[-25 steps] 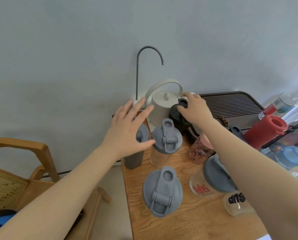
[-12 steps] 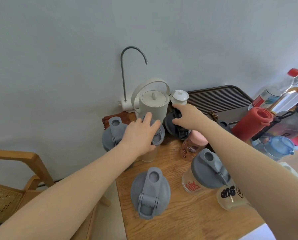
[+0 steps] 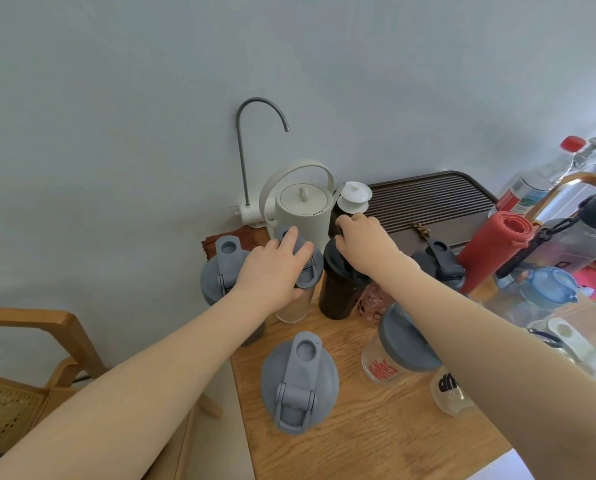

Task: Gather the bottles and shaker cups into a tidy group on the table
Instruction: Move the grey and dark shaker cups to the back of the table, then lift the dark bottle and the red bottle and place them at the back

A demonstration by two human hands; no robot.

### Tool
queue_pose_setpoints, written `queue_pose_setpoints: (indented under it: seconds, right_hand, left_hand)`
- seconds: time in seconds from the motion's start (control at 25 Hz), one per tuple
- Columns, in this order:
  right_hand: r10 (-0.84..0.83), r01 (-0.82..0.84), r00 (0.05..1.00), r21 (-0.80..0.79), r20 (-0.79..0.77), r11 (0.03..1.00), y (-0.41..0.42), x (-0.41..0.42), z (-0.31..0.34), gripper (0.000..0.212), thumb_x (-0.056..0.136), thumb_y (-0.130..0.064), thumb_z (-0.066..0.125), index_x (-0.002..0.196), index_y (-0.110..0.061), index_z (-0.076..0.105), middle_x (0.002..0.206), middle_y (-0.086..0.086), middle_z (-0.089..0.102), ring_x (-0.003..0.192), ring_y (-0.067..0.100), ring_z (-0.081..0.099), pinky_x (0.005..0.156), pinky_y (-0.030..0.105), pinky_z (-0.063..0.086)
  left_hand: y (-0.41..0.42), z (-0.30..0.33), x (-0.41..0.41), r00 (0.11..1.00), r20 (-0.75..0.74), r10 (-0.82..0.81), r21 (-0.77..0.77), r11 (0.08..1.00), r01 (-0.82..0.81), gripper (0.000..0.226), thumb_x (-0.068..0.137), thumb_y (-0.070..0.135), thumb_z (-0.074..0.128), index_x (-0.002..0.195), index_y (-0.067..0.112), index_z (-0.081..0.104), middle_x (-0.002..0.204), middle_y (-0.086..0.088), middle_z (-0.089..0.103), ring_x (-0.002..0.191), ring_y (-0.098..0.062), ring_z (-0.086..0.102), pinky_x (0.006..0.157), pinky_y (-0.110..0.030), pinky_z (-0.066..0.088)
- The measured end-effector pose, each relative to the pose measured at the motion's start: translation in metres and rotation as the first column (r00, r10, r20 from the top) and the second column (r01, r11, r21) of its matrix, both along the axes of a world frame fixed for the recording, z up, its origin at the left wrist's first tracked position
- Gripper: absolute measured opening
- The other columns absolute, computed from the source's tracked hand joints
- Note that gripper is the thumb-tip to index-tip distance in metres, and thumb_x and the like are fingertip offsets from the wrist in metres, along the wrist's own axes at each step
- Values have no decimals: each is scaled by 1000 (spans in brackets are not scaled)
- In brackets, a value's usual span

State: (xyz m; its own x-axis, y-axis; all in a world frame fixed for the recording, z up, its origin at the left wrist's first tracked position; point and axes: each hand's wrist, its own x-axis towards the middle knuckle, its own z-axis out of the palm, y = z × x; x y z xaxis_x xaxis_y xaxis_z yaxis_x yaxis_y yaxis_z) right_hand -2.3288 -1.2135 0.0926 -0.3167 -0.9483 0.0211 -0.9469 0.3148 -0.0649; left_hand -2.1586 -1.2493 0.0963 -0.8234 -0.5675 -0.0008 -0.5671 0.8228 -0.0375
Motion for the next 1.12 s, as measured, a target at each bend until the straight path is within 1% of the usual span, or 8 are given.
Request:
queue_pose_setpoints:
  seconds: [0.16,0.32,0.56,0.68,0.8,0.88,1.0,1.12]
  right_hand:
    - [8,-10,1000,64,19,998,8,-3,-3,43,97,-32,33,135,-12,37,134,15,48,120,35,44,98,44,40]
    - [-3,4,977,-8,213,1000,35,-4,20,54,95,-36,40,143,-16,26,147,11,35,130,36,35,105,48,34]
    - [92,-1,973,-396,211,918,97,-49,76,34,88,-20,54,120,-8,57,129,13,54,121,31,48,104,37,36]
    - [74,90,967,-597,245,797,132,-88,102,28,84,-19,50,105,-7,65,115,11,62,108,24,57,94,24,35]
    - [44,188,952,-693,302,696,175,-132,110,22,82,-12,50,96,-7,67,108,8,62,87,9,56,81,14,33]
    - [23,197,959,-726,281,659,206,-169,107,23,80,-10,50,96,-5,66,107,11,62,92,12,55,81,7,31]
    - [-72,338,920,-683,386,648,244,-235,94,35,82,-16,53,116,-8,55,122,12,55,110,21,50,83,12,29]
    - [-123,530,728,-440,674,725,259,-298,67,73,81,-23,65,141,-15,25,148,5,32,133,19,33,104,29,31]
  left_hand:
    - [-1,2,0,999,-36,8,62,998,-6,72,81,47,57,137,21,21,151,-12,15,124,-33,38,90,-41,43]
    - [0,11,-1,984,-179,0,60,998,11,69,81,55,47,136,18,29,139,-10,37,120,-29,39,90,-40,40]
    - [39,63,-47,859,-486,-160,165,949,270,49,87,32,52,132,18,41,132,0,47,116,-18,47,81,-23,35]
    - [74,83,-93,798,-555,-234,161,911,379,47,85,30,55,130,20,43,129,0,49,109,-18,52,81,-27,40]
    - [107,92,-153,782,-585,-216,192,900,392,47,84,26,57,129,21,44,129,1,49,105,-17,52,88,-27,40]
    - [129,93,-196,774,-604,-190,212,898,386,46,83,25,58,127,20,45,127,0,51,105,-18,53,90,-30,42]
    - [156,88,-249,789,-603,-118,277,897,345,48,82,22,60,127,18,45,125,-4,52,107,-21,54,93,-34,42]
    - [174,81,-284,809,-586,-42,327,901,284,50,82,22,60,128,19,43,125,-3,51,104,-20,54,94,-36,43]
